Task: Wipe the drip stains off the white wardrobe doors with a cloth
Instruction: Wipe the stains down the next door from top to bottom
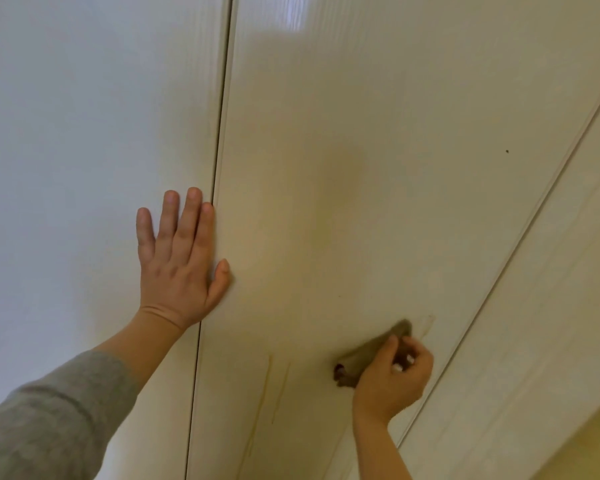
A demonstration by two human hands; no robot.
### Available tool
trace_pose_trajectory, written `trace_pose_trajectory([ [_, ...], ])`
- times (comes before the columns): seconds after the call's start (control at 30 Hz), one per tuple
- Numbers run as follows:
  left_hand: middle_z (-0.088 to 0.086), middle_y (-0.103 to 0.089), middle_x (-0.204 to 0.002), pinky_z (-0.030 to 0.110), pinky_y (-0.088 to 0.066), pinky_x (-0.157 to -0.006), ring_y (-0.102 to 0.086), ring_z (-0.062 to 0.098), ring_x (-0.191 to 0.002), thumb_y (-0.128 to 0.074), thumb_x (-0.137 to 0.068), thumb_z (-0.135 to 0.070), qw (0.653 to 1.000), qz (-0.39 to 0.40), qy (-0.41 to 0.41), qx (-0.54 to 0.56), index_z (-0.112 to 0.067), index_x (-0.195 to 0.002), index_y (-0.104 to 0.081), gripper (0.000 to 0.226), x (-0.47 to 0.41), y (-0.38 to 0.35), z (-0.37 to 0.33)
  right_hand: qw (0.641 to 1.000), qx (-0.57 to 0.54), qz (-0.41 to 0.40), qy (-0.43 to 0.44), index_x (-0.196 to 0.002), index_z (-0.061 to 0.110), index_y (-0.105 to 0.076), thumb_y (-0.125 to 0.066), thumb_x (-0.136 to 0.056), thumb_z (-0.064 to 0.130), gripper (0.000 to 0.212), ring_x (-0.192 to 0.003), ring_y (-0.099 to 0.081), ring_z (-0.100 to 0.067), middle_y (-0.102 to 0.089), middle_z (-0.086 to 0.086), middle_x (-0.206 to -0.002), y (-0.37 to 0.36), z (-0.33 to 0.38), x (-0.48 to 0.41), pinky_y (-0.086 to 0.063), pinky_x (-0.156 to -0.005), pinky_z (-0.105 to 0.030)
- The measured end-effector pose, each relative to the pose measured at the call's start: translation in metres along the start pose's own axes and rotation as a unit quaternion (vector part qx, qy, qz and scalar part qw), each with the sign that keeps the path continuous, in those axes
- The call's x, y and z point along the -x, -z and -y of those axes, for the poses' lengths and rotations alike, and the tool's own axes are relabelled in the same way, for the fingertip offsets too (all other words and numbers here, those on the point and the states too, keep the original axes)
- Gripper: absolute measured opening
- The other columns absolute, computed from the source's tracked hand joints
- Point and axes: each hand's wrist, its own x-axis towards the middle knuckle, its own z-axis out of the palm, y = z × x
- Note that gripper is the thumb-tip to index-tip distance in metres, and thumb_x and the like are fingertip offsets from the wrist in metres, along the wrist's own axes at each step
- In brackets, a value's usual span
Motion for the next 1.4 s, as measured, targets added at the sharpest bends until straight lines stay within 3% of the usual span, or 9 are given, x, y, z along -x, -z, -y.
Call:
trace_pose_trajectory([
  [0.13, 0.002, 0.012, -0.166, 0.051, 0.009, -0.122, 0.01, 0.026, -0.153, -0.032, -0.094, -0.037, 1.0, -0.009, 0.0, 0.003, -0.006, -0.157, -0.008, 0.075, 0.0, 0.0, 0.0, 0.979, -0.118, 0.014, 0.164, -0.103, 0.014, -0.059, -0.063, -0.094, 0.014, 0.011, -0.088, -0.057, -0.015, -0.056, 0.008, -0.099, -0.023, 0.069, -0.042, -0.05, -0.072, -0.029],
  [0.27, 0.002, 0.01, -0.166, 0.051, 0.008, -0.122, 0.009, 0.026, -0.153, -0.032, -0.093, -0.037, 1.0, -0.011, -0.001, 0.002, -0.007, -0.158, -0.007, 0.075, 0.001, 0.0, 0.0, 0.972, -0.03, -0.001, 0.235, -0.103, 0.003, -0.059, -0.06, -0.092, 0.013, 0.014, -0.09, -0.056, -0.02, -0.056, -0.006, -0.1, -0.042, 0.07, -0.055, -0.037, -0.076, -0.009],
  [0.47, 0.002, 0.012, -0.166, 0.051, 0.009, -0.122, 0.01, 0.026, -0.153, -0.031, -0.094, -0.038, 1.0, -0.013, -0.004, 0.006, -0.007, -0.158, -0.005, 0.075, -0.001, -0.001, 0.001, 0.995, 0.049, -0.081, 0.031, -0.107, -0.001, -0.054, -0.048, -0.092, 0.026, 0.031, -0.095, -0.055, -0.035, -0.055, -0.021, -0.107, -0.013, -0.022, -0.036, -0.043, -0.072, -0.038],
  [0.6, 0.002, 0.011, -0.166, 0.051, 0.009, -0.121, 0.01, 0.026, -0.153, -0.03, -0.095, -0.038, 1.0, -0.011, -0.003, 0.008, -0.007, -0.158, -0.005, 0.075, 0.0, -0.001, 0.0, 0.993, 0.039, -0.085, -0.074, -0.112, 0.0, -0.053, -0.052, -0.097, 0.014, 0.02, -0.096, -0.055, -0.03, -0.055, -0.019, -0.112, 0.005, -0.035, -0.035, -0.037, -0.072, -0.027],
  [0.8, 0.002, 0.011, -0.166, 0.052, 0.008, -0.121, 0.01, 0.026, -0.153, -0.03, -0.095, -0.038, 1.0, -0.014, -0.005, 0.01, -0.007, -0.158, -0.006, 0.074, 0.0, -0.001, 0.001, 0.983, -0.022, -0.021, 0.182, -0.107, 0.003, -0.057, -0.056, -0.096, 0.013, 0.015, -0.094, -0.051, -0.013, -0.052, -0.002, -0.105, -0.015, 0.039, -0.069, -0.043, -0.079, -0.021],
  [0.93, 0.003, 0.01, -0.166, 0.052, 0.008, -0.121, 0.009, 0.027, -0.153, -0.031, -0.095, -0.038, 1.0, -0.016, -0.006, 0.007, -0.005, -0.157, -0.009, 0.074, 0.0, -0.002, 0.001, 0.961, 0.021, -0.03, 0.274, -0.104, -0.001, -0.057, -0.055, -0.095, 0.009, 0.013, -0.093, -0.053, -0.021, -0.055, -0.014, -0.103, -0.028, 0.037, -0.085, -0.04, -0.075, -0.024],
  [1.07, 0.003, 0.01, -0.166, 0.053, 0.007, -0.121, 0.009, 0.027, -0.153, -0.032, -0.095, -0.038, 1.0, -0.016, -0.005, 0.01, -0.006, -0.157, -0.008, 0.074, 0.001, -0.002, 0.001, 0.983, 0.047, -0.108, 0.141, -0.107, -0.003, -0.056, -0.051, -0.097, 0.014, 0.021, -0.098, -0.055, -0.033, -0.055, -0.021, -0.106, -0.015, -0.009, -0.084, -0.045, -0.075, -0.037],
  [1.23, 0.002, 0.01, -0.166, 0.052, 0.008, -0.121, 0.009, 0.026, -0.153, -0.033, -0.094, -0.037, 1.0, -0.017, -0.004, 0.013, -0.006, -0.157, -0.008, 0.075, 0.0, -0.001, 0.001, 0.994, 0.01, -0.108, 0.003, -0.112, -0.001, -0.054, -0.05, -0.098, 0.016, 0.021, -0.099, -0.054, -0.024, -0.055, -0.017, -0.113, 0.004, -0.014, -0.082, -0.04, -0.079, -0.024],
  [1.4, 0.003, 0.01, -0.166, 0.052, 0.008, -0.121, 0.01, 0.026, -0.153, -0.032, -0.095, -0.038, 1.0, -0.019, -0.006, 0.015, -0.006, -0.158, -0.007, 0.074, 0.0, -0.001, 0.001, 0.961, 0.0, 0.012, 0.277, -0.105, 0.0, -0.058, -0.056, -0.096, 0.007, 0.011, -0.094, -0.05, -0.013, -0.05, -0.002, -0.104, -0.009, 0.042, -0.094, -0.041, -0.081, -0.016],
])
